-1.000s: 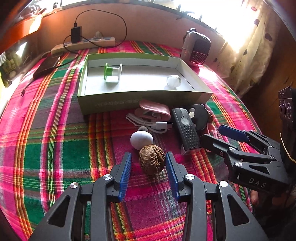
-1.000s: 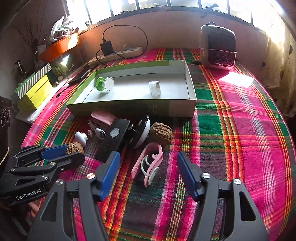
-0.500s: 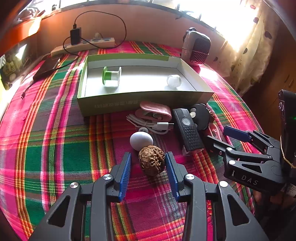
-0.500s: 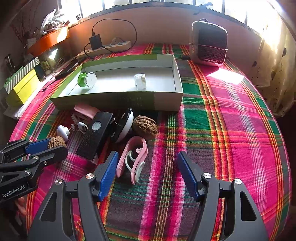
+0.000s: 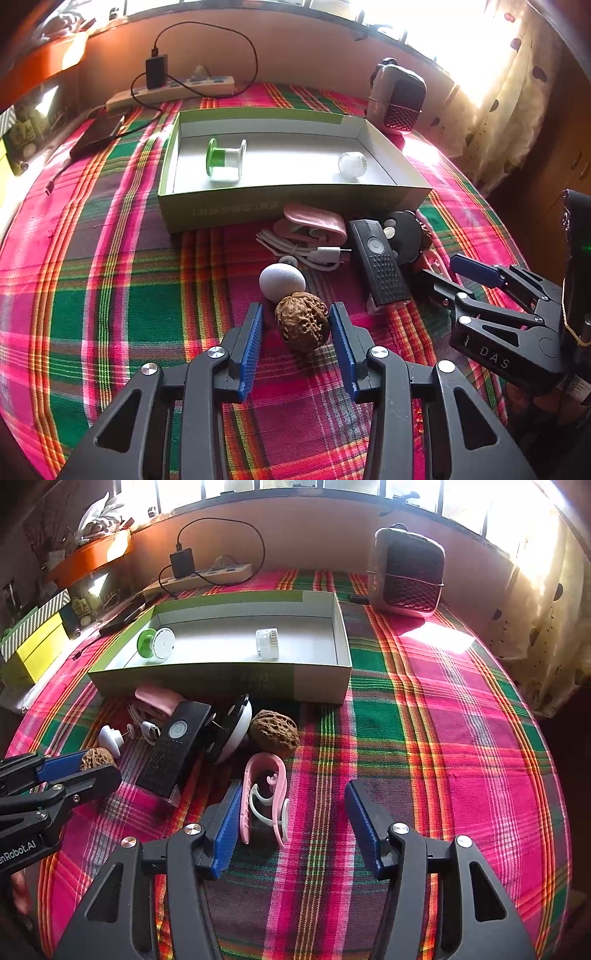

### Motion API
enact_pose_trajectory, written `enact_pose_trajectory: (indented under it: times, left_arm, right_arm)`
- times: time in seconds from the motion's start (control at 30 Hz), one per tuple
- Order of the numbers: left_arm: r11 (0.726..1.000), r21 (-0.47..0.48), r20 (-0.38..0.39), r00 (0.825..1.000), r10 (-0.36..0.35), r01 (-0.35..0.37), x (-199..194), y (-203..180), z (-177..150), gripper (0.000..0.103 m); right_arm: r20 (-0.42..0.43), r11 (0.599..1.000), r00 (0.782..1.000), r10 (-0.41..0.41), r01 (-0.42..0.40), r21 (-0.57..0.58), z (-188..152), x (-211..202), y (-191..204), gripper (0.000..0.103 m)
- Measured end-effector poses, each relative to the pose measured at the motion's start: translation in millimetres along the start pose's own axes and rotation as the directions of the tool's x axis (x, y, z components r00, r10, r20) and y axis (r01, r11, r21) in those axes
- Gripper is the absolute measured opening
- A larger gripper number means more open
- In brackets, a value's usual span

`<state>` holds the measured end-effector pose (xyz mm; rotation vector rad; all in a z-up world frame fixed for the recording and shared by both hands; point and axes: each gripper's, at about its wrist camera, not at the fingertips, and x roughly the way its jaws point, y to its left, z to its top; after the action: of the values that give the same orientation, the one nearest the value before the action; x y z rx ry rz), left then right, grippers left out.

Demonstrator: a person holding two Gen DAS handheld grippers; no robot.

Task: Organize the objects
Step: 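Grasp the walnut with the left tool while the right tool grasps the pink clip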

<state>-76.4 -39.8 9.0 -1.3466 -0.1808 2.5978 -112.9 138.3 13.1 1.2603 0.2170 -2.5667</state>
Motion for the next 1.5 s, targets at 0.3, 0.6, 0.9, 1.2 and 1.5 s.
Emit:
enact_pose_trajectory:
  times: [0.3,0.6,0.9,1.2,1.5]
  left_arm:
    - [1.000,-0.004,0.003,1.000,0.009,-0.009,-1.2,2.3,-0.6,0.028]
    - [1.000,-0.002,0.005,1.000,0.011,-0.011,-1.0,2.2,-0.9,0.028]
    - [1.000,0.001,0.002,1.000,0.015,-0.015,-1.2,1.7,-0.8,0.028]
    - [1.000,0.016,0.020,1.000,0.011,-0.011,-7.6,-3.1,0.0,0.028]
    - [1.000,0.025,0.064,0.998,0.012,-0.013,-21.8,-6.1,10.3,0.028]
  right_arm:
    - [0.006,1.000,1.000,0.024,-0.024,-0.018,-0.9,-2.7,2.8,0.024]
    - [0.009,1.000,1.000,0.026,-0.025,-0.017,-1.3,-2.9,2.7,0.024]
    - [0.009,1.000,1.000,0.027,-0.027,-0.015,-1.1,-4.1,2.8,0.024]
    - [0.042,0.998,0.997,0.063,-0.062,-0.017,1.3,-14.7,2.4,0.024]
    - [0.075,0.996,0.993,0.091,-0.090,-0.017,12.5,-25.4,0.8,0.024]
